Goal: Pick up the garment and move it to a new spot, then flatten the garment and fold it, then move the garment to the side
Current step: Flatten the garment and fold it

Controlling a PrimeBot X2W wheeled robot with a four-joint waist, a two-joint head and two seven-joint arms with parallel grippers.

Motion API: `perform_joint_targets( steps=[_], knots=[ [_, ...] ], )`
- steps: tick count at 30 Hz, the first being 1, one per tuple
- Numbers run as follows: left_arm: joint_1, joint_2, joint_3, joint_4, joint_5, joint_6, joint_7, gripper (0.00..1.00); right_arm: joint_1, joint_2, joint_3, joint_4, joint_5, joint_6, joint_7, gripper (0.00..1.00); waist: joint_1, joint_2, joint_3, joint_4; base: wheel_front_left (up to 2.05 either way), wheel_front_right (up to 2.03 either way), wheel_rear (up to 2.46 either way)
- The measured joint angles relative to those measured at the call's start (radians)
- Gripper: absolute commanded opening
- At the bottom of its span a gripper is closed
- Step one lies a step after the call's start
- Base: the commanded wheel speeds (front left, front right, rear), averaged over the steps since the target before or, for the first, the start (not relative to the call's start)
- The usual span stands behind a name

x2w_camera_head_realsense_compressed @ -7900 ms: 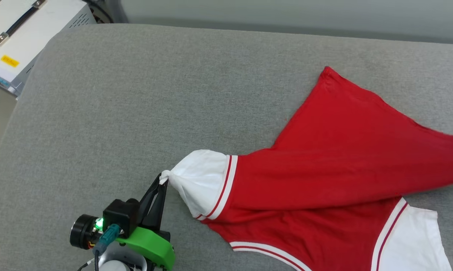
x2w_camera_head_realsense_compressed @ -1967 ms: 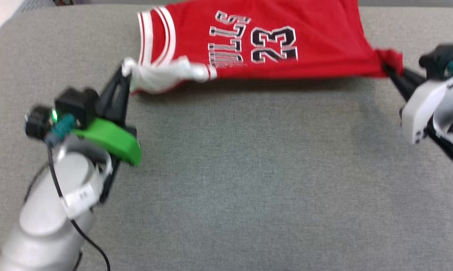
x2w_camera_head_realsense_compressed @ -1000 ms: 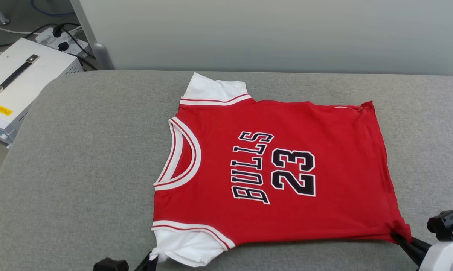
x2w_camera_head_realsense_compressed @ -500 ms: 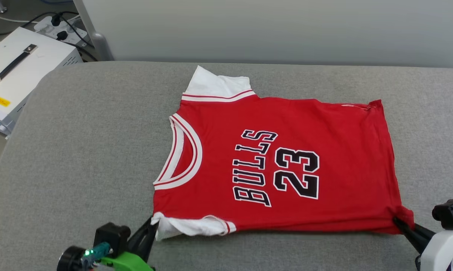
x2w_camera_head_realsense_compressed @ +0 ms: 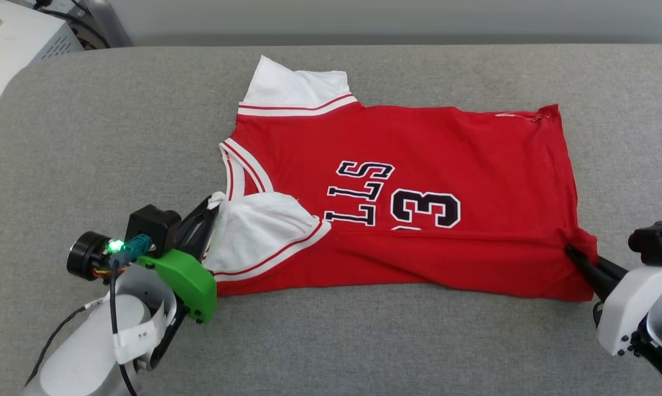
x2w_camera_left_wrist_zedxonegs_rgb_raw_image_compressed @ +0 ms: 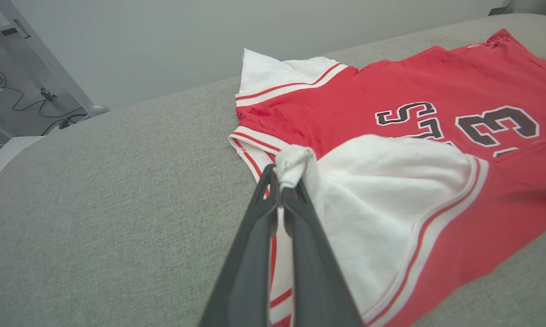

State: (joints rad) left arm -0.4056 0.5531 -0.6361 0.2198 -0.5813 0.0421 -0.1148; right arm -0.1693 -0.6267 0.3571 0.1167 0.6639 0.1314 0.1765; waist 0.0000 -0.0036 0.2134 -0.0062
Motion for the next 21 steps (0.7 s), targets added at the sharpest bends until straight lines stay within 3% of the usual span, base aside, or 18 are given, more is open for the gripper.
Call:
perform_joint_targets(
  steps=[13,21],
  knots=[
    [-0.158,-0.069,-0.041,0.305,0.021,-0.103,-0.051,0.00,-0.174,0.016,0.058,0.135,-0.003,0.000,0.015,0.00,0.0000,0.0000,0.118,-0.017,0.00,0.00,0.00],
    [-0.203,-0.121,-0.075,0.466,0.020,-0.145,-0.089,0.00,-0.222,0.023,0.110,0.203,0.008,0.000,0.002,0.00,0.0001,0.0000,0.132,-0.017,0.00,0.00,0.00]
  ],
)
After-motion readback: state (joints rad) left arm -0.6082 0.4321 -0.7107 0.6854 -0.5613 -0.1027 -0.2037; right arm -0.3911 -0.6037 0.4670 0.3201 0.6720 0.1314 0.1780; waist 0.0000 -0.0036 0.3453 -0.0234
